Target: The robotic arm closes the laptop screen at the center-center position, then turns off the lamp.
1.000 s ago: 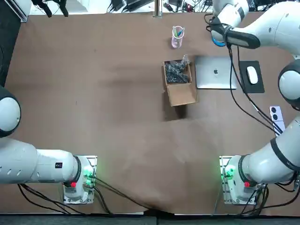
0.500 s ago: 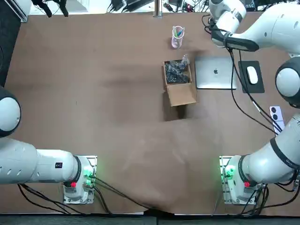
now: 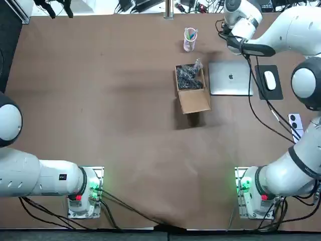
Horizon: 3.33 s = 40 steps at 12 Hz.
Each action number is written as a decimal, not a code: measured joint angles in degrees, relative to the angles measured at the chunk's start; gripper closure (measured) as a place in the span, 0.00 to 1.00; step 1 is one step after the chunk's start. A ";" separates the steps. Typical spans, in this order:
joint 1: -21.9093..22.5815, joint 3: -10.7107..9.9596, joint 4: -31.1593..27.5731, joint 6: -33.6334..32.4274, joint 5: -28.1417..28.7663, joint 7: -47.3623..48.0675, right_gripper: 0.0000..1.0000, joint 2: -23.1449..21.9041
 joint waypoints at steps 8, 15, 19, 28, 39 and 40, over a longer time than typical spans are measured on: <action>-3.76 -0.41 0.18 5.82 -13.78 11.05 0.98 6.36; -5.61 -0.55 2.66 9.38 -16.83 12.99 0.98 9.95; -5.60 -0.55 4.97 9.57 -17.22 12.99 0.98 12.35; -5.88 -0.55 5.47 9.63 -17.31 13.00 0.98 13.44; -6.94 -0.63 5.84 10.98 -18.53 13.00 0.98 14.46; -6.95 -0.63 5.98 11.03 -18.53 13.00 0.98 14.62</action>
